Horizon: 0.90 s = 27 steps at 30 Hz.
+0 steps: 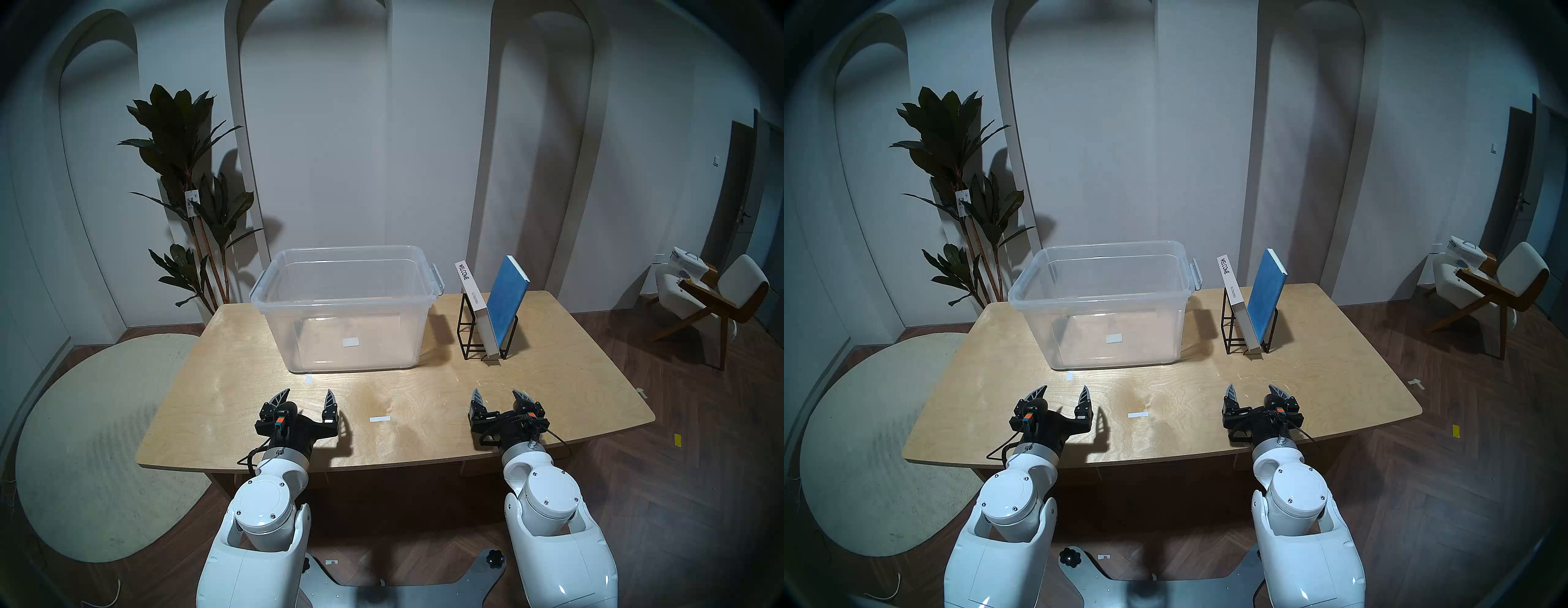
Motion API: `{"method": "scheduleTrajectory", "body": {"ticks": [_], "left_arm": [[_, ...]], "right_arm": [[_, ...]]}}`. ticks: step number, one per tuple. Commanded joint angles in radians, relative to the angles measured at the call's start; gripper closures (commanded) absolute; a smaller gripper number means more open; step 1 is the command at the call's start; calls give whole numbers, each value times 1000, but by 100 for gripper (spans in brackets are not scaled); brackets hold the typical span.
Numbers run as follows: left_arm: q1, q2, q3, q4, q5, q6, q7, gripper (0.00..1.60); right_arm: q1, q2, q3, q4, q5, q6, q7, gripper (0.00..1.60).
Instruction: Pack the books into the storage box
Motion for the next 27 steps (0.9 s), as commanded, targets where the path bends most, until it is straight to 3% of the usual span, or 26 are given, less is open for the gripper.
{"method": "scheduleTrajectory", "body": {"ticks": [1,15,27], "left_arm": [[-5,0,1,-18,-1,-4,-1,0],[-5,0,1,-18,-1,-4,-1,0],[-6,0,1,-17,-1,-4,0,0]], "right_arm": [[87,-11,8,14,-40,-81,-57,0],[202,-2,6,67,-105,-142,-110,0],[334,20,30,144,-133,-149,-147,0]]}}
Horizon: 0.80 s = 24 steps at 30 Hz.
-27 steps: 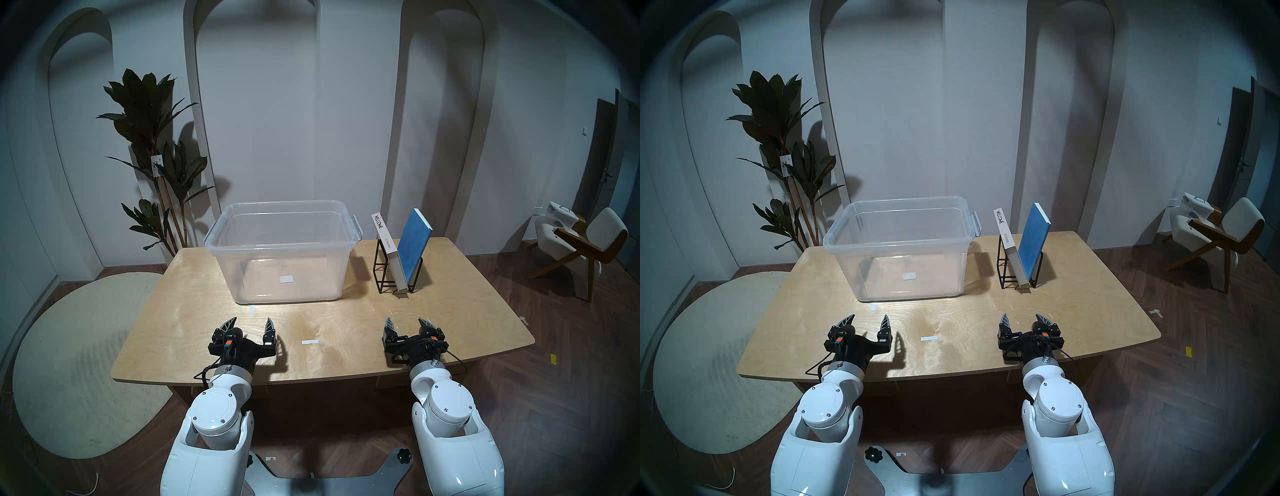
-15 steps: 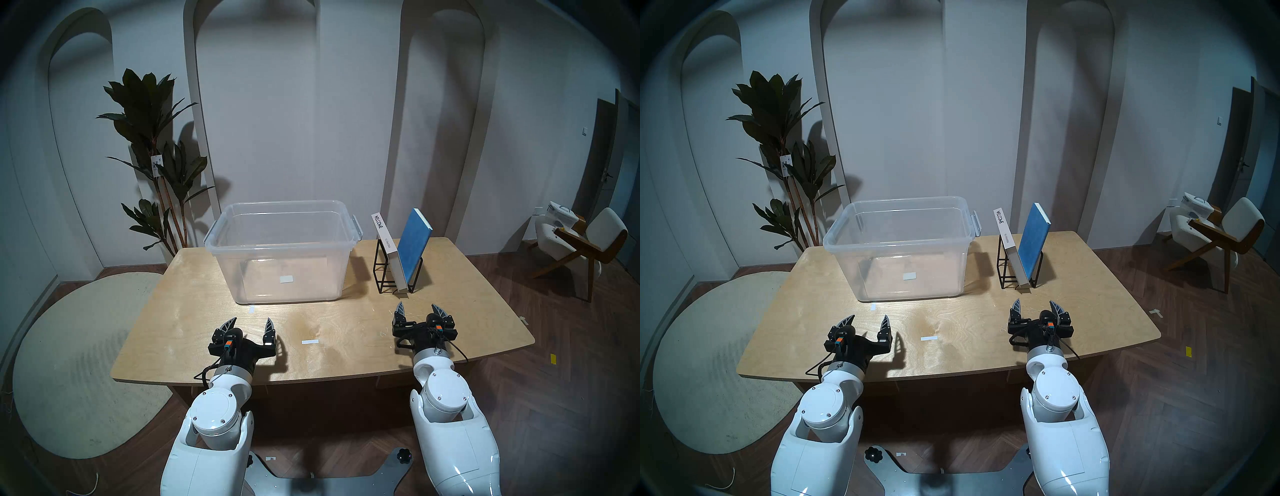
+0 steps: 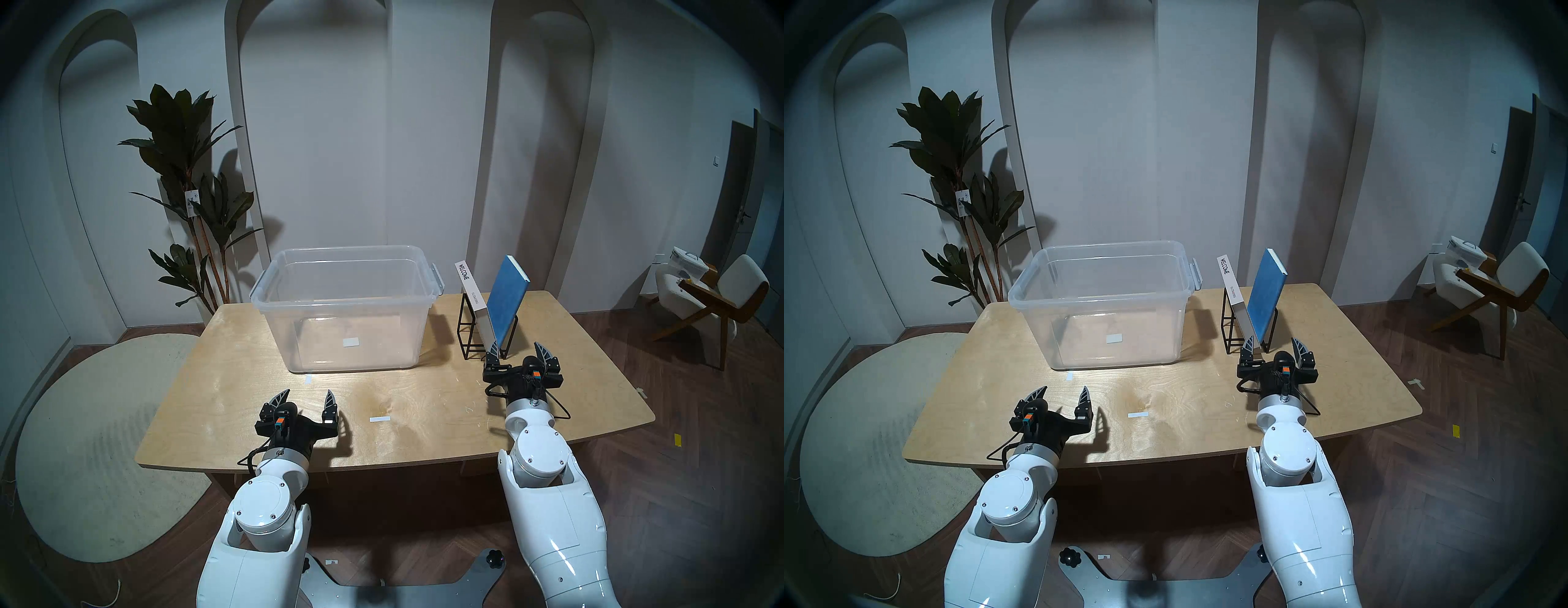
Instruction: Pack the books into the storage box
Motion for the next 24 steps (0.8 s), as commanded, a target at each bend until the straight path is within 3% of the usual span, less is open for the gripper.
{"method": "scheduleTrajectory", "body": {"ticks": [1,12,16,24], "left_arm": [[-6,0,1,-19,-1,-4,-1,0],[-6,0,1,-19,-1,-5,-1,0],[-6,0,1,-19,-1,-5,-1,0],[-6,0,1,-19,-1,-5,-1,0]], "right_arm": [[113,19,19,8,-15,-20,-19,0],[229,50,36,102,-26,-35,-30,0],[266,64,36,137,-8,-3,-7,0],[345,102,16,232,-39,18,18,0]]}}
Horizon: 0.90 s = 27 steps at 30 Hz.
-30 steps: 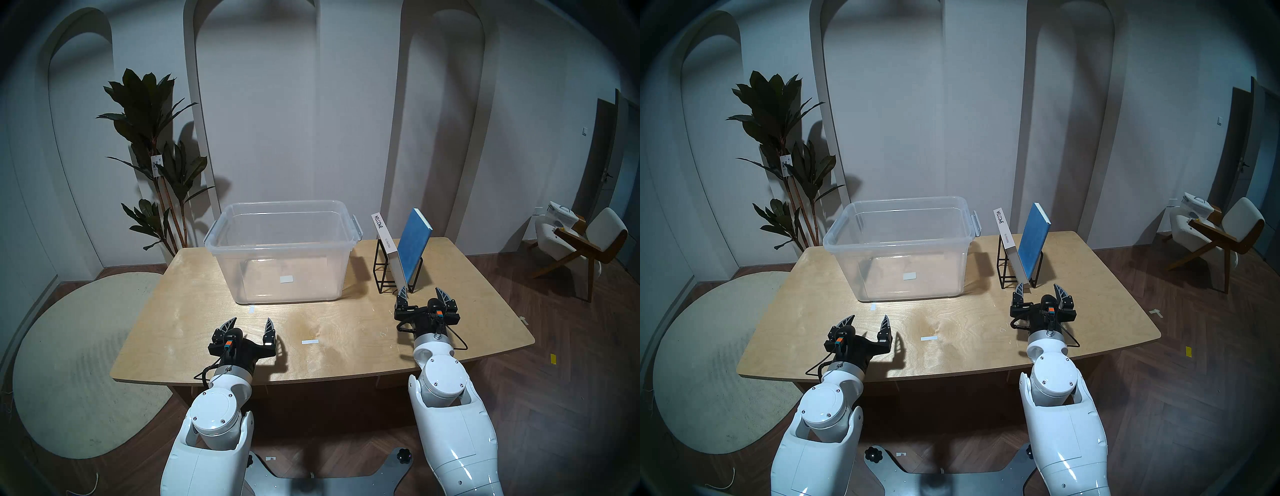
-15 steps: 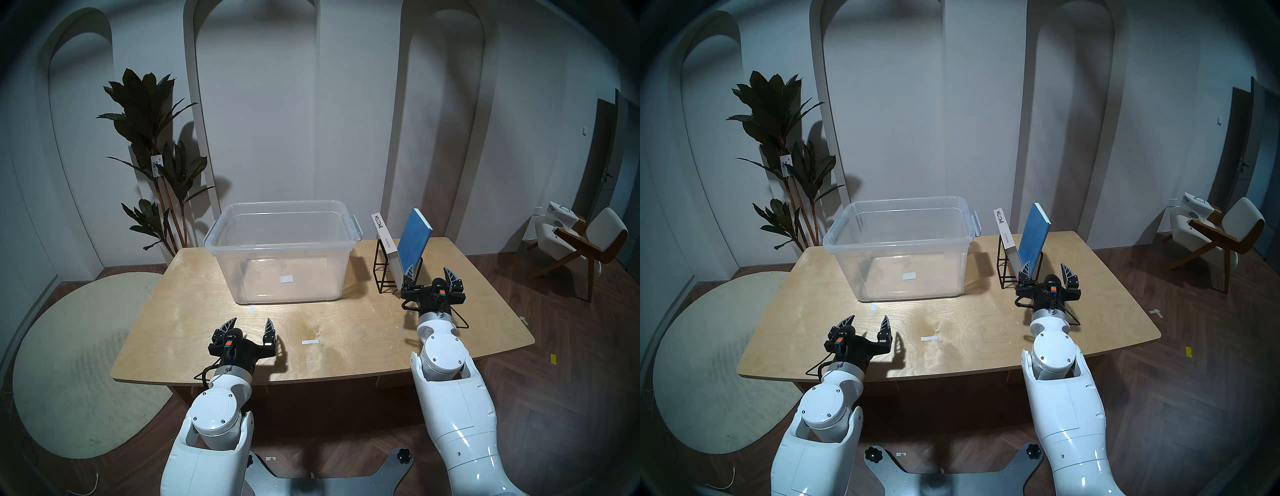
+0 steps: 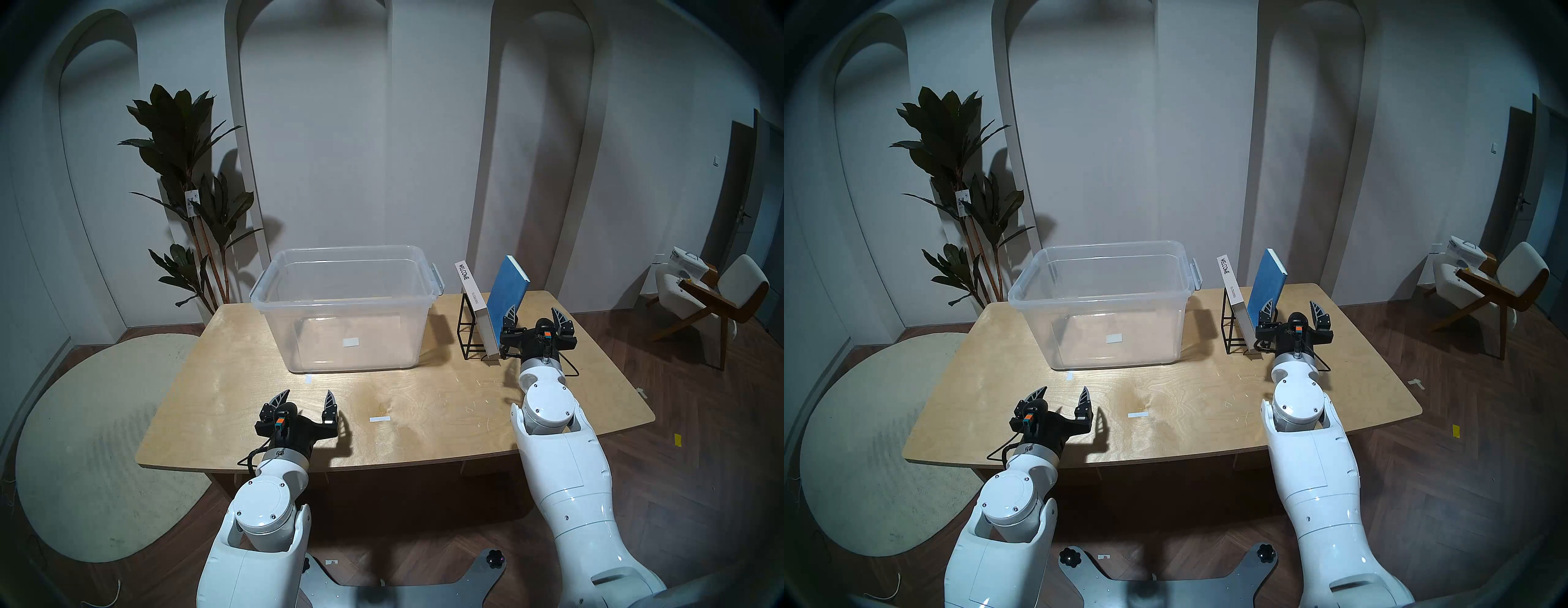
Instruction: Pack the books into the storage box
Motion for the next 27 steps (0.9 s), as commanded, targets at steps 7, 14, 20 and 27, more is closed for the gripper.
{"method": "scheduleTrajectory", "body": {"ticks": [7,14,20,27], "left_arm": [[-6,0,1,-20,-1,-5,-2,0],[-6,0,2,-20,-1,-5,-2,0],[-6,0,2,-20,-1,-5,-1,0],[-6,0,2,-20,-1,-4,-2,0]], "right_arm": [[170,37,-33,111,-26,14,36,0],[232,40,-42,175,-37,13,38,0],[291,44,-50,261,-46,17,47,0],[353,41,-58,359,-57,-10,37,42]]}}
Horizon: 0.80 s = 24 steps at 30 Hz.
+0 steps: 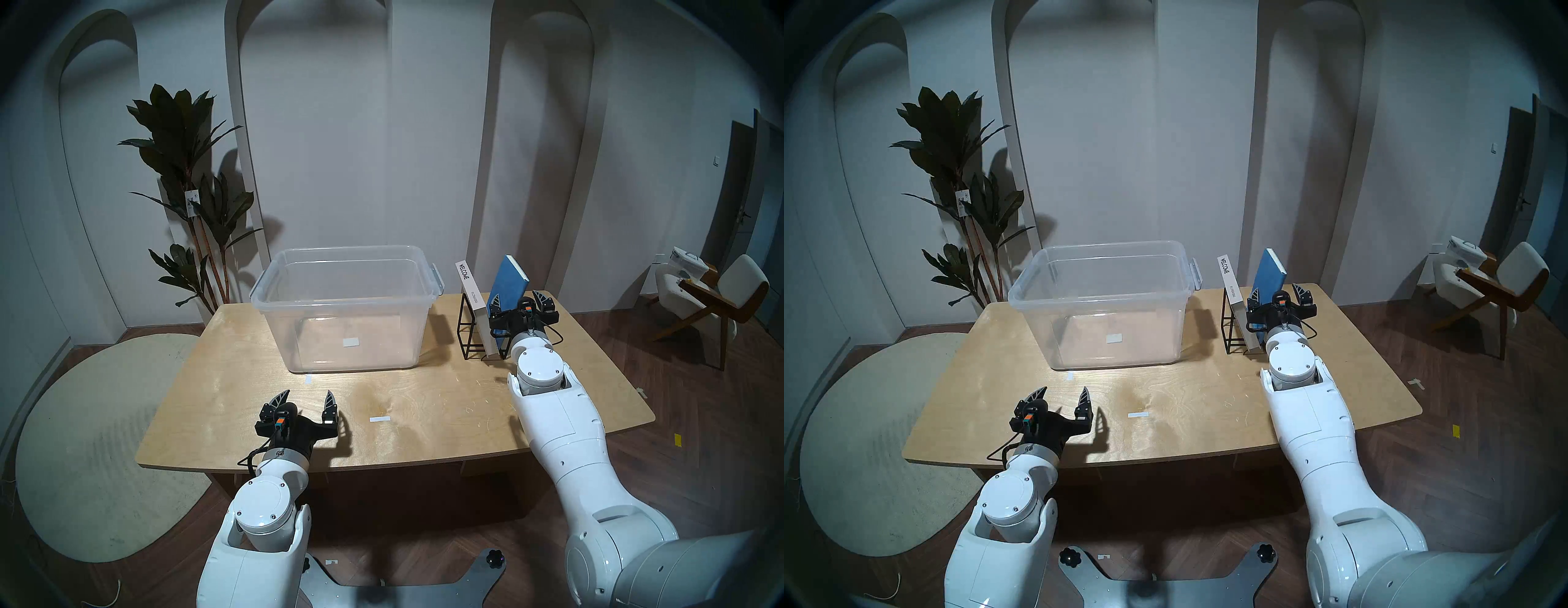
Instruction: Pack the books into the storage box
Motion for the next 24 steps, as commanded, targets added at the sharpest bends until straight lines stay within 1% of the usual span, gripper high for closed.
{"method": "scheduleTrajectory", "body": {"ticks": [1,2,3,4,6,8,9,11,17,18,20,21,22,24], "left_arm": [[-5,0,1,-21,-1,-4,-2,0],[-5,0,1,-21,-1,-4,-2,0],[-5,0,1,-21,-1,-4,-2,0],[-5,0,1,-21,-1,-4,-2,0],[-5,0,1,-21,-1,-4,-2,0],[-5,0,1,-21,-1,-4,-3,0],[-5,0,1,-21,-1,-4,-3,0],[-5,0,1,-21,-1,-4,-2,0],[-6,0,2,-20,-1,-5,-2,0],[-6,0,2,-20,-1,-5,-2,0],[-6,0,2,-19,-1,-5,-2,0],[-6,0,2,-19,-1,-5,-2,0],[-7,0,2,-19,-1,-5,-2,0],[-7,0,2,-18,0,-5,-1,0]], "right_arm": [[113,-11,-4,69,-11,-32,-27,42],[119,-14,-3,79,-2,-43,-19,110],[118,-15,-5,79,-3,-48,-24,125],[114,-18,-8,75,-17,-52,-47,126],[113,-18,-11,75,-22,-58,-55,127],[111,-24,-14,75,-29,-76,-79,147],[109,-24,-15,70,-28,-79,-78,160],[105,-25,-16,64,-32,-87,-87,160],[88,-46,-7,-11,-16,-123,-120,160],[88,-46,-7,-11,-16,-123,-120,160],[91,-56,-6,-43,-17,-149,-131,160],[86,-57,-7,-65,-18,-149,-132,160],[104,-59,-11,-47,-22,-170,-136,160],[103,-63,-15,-79,-26,-178,-141,160]]}}
